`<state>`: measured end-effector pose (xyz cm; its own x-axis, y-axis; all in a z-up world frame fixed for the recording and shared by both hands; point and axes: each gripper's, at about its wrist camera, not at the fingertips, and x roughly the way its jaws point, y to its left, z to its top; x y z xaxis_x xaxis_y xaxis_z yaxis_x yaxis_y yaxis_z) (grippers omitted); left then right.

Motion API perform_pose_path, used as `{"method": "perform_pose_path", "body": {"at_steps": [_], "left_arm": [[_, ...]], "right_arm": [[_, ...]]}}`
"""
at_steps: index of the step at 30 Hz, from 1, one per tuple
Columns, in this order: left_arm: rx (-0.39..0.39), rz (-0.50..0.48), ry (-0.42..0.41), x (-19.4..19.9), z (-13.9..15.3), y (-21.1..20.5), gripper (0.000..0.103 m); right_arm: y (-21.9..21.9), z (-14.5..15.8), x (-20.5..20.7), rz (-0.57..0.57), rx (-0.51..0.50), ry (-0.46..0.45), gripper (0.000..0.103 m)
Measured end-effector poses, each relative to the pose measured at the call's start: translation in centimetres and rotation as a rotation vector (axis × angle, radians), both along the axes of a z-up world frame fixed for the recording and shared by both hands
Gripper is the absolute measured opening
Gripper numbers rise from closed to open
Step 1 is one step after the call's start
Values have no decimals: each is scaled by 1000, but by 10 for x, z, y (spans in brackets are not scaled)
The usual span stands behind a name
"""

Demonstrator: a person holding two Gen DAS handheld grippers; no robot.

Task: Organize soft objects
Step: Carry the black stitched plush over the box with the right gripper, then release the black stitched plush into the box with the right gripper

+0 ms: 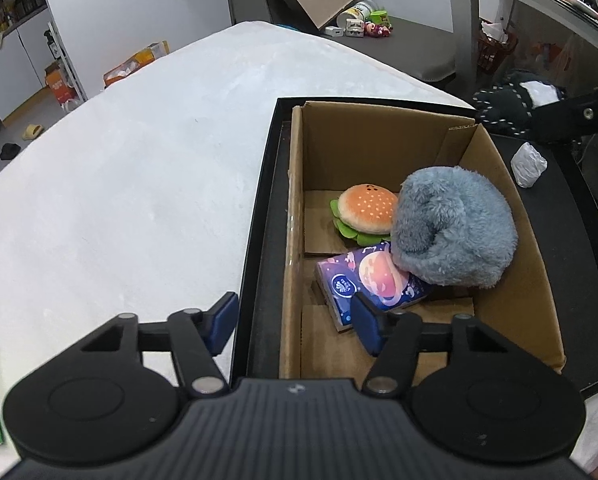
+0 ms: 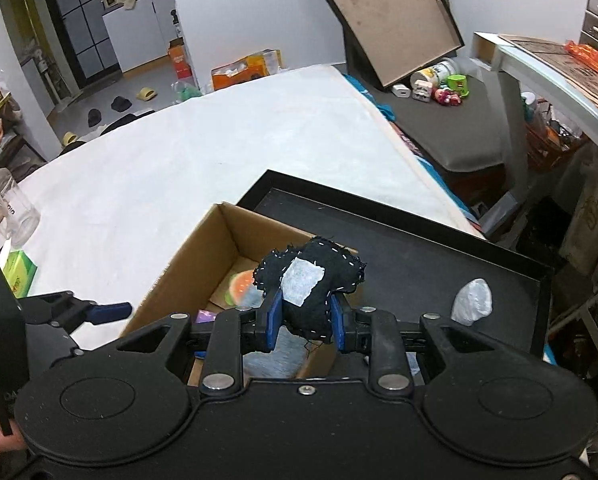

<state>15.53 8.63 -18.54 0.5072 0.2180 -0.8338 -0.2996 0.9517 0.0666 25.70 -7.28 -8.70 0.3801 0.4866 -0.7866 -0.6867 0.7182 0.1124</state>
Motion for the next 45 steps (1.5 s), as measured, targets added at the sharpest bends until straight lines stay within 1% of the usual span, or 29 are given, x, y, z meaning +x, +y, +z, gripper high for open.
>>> {"method": "perform_pose_path", "body": {"at_steps": [2, 4, 10, 11, 13, 15, 18, 23, 25, 26, 31, 35, 37, 39, 42, 45], "left_arm": [[-7, 0, 1, 0, -1, 1, 50], [-13, 3, 5, 0, -2, 2, 40], [-37, 6, 14, 0, -5, 7, 22], [-39, 5, 17, 0, -6, 7, 21], [-47, 2, 21, 0, -7, 8, 15], [-58, -2, 22, -1, -8, 10, 12], [-76, -4, 13, -1, -9, 12, 10], [-94, 4, 5, -3, -10, 16, 10], [-94, 1, 4, -3, -10, 17, 10], [-93, 0, 3, -4, -10, 16, 10], [-93, -4, 5, -3, -11, 17, 10], [-100, -1, 7, -3, -12, 18, 10], [-100, -2, 9, -3, -11, 18, 11], [-97, -5, 12, -2, -11, 18, 11], [-85, -9, 20, -1, -10, 16, 11], [-58, -9, 20, 0, -10, 12, 13]], "right_arm": [[7, 0, -3, 10, -10, -3, 26], [14, 0, -5, 23, -21, -4, 26], [38, -2, -14, 77, -55, -15, 26], [42, -2, -15, 85, -60, -16, 26], [48, -3, -18, 100, -68, -16, 26], [54, -4, -21, 109, -75, -14, 26], [61, -6, -21, 111, -83, -10, 26], [71, -9, -24, 135, -100, -11, 27], [77, -10, -26, 154, -105, -14, 29], [80, -11, -26, 167, -104, -12, 31], [89, -14, -29, 193, -132, -6, 33], [83, -13, -26, 181, -137, -4, 35], [79, -11, -24, 171, -136, -11, 38], [71, -8, -22, 158, -126, -22, 45], [59, -4, -18, 141, -115, -42, 51], [45, -3, -11, 118, -111, -46, 51]]}}
